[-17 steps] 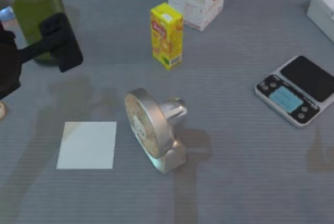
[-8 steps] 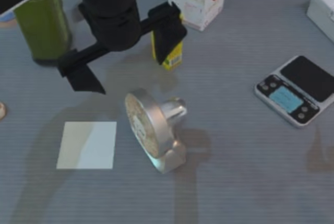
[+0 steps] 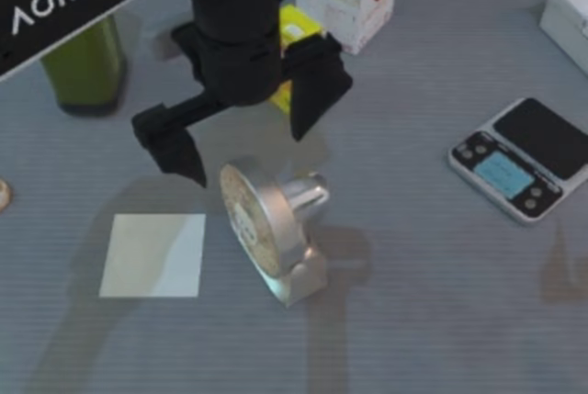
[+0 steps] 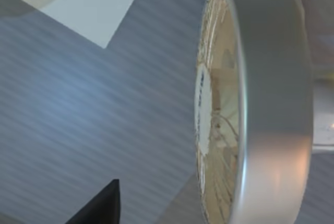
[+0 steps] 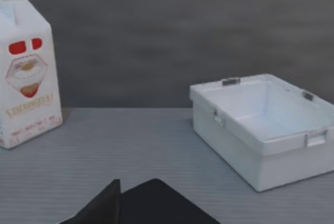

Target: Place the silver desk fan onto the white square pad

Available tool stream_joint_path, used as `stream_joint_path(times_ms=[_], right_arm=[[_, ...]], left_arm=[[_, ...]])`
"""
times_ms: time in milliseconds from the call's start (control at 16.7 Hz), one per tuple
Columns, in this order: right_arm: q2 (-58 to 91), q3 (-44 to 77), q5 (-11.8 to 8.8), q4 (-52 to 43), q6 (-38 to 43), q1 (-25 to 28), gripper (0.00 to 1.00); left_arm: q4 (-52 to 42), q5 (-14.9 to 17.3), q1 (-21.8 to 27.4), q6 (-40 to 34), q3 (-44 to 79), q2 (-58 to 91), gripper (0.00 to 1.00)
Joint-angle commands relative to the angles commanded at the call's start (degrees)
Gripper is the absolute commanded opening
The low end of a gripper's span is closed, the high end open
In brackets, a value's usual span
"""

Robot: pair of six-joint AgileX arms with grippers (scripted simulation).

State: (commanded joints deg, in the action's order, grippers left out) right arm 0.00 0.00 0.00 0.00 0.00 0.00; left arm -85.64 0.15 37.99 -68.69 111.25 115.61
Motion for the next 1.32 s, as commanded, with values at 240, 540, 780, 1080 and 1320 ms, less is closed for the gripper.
stream_joint_path(times_ms=[240,540,780,1080,1320], right_arm=[[0.0,0.0,0.0,0.0,0.0,0.0,1.0],[0.0,0.0,0.0,0.0,0.0,0.0,1.0],[0.0,0.0,0.0,0.0,0.0,0.0,1.0],[0.0,0.0,0.0,0.0,0.0,0.0,1.0],[0.0,0.0,0.0,0.0,0.0,0.0,1.0]], left_arm=[[2.43,0.0,-0.2,0.24,-2.56,-0.3,1.0],[10.83,0.0,-0.14,0.13,-11.58,-0.76,1.0],[11.69,-0.01,-0.11,0.1,-12.45,-0.75,1.0],[11.69,-0.01,-0.11,0.1,-12.45,-0.75,0.7],[11.69,-0.01,-0.11,0.1,-12.45,-0.75,0.4]])
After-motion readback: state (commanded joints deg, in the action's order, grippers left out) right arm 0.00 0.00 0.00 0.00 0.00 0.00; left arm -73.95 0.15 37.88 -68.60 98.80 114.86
